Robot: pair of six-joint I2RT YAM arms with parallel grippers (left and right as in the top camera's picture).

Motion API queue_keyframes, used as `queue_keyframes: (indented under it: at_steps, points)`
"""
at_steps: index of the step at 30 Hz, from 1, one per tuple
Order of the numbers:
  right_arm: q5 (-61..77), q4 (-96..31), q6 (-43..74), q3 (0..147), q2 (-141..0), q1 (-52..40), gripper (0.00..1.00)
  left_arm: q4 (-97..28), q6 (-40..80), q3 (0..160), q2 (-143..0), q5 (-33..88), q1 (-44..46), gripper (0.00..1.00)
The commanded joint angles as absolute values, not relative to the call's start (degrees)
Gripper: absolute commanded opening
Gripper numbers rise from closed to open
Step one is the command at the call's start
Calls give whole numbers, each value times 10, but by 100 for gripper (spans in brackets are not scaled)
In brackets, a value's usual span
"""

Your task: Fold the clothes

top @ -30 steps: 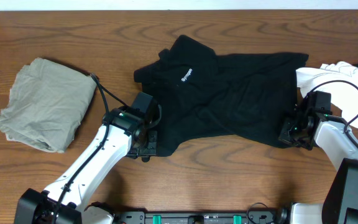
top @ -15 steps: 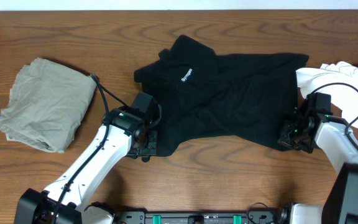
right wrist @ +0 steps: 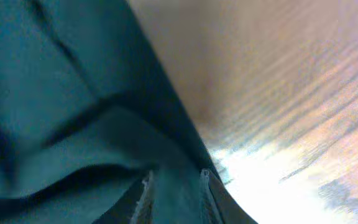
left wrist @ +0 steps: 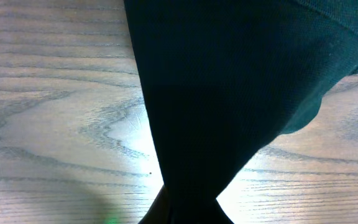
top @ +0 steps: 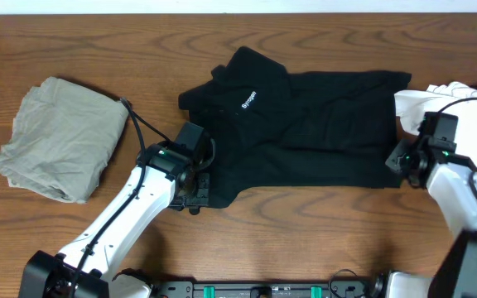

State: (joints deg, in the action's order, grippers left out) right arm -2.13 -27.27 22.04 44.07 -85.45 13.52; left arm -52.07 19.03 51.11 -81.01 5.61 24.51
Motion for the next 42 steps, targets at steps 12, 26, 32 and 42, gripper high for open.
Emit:
queue_keyframes:
  at_steps: [12,26,32,42]
  points:
    - [-51,-337,256,442,-860,164,27,-522,183,510,-814,51,245,6]
    - [-3,-355,226,420,-842,166,31,-520,183,510,-814,51,245,6]
    - [5,-331,227,409,-869,166,31,-520,183,510,-814,51,245,6]
    - [3,-280,227,409,-961,166,40,-520,183,510,-814,51,245,6]
